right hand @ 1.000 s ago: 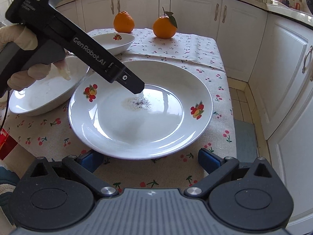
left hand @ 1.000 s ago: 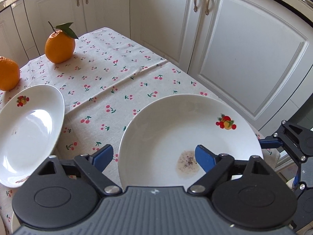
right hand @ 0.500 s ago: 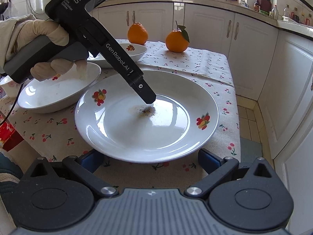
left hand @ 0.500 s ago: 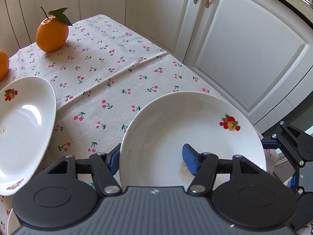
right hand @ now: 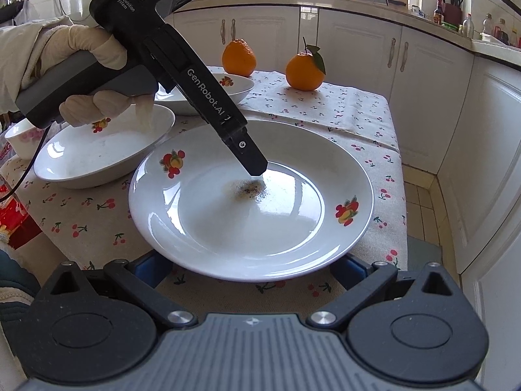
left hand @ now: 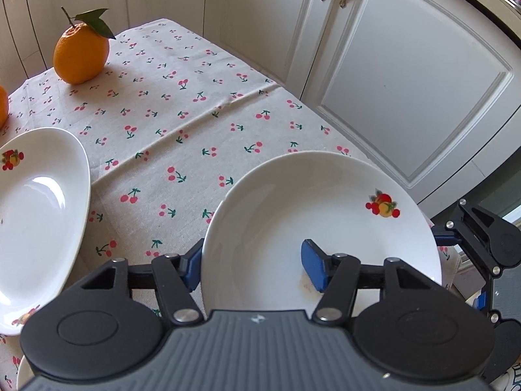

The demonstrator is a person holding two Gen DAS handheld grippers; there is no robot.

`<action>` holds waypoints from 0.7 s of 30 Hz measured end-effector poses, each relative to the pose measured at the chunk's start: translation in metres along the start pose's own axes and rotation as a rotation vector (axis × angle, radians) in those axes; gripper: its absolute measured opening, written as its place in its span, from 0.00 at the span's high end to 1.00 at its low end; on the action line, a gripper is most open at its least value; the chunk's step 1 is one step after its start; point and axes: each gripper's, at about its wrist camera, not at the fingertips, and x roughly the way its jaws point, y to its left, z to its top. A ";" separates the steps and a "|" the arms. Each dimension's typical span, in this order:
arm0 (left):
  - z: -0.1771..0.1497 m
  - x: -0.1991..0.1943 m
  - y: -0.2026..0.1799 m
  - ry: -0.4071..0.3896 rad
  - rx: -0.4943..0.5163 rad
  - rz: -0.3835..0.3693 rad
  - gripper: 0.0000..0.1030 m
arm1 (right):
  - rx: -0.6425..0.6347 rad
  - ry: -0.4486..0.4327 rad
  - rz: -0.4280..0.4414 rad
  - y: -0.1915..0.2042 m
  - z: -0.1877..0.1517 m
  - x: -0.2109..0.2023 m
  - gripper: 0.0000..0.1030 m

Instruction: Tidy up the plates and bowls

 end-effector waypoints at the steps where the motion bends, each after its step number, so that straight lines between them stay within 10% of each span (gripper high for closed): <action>1: -0.001 -0.001 0.000 -0.001 0.004 -0.001 0.42 | 0.000 0.003 -0.002 0.000 0.000 0.000 0.00; 21: 0.036 0.011 0.017 -0.073 -0.014 0.019 0.42 | -0.045 0.002 -0.047 -0.033 0.030 0.024 0.00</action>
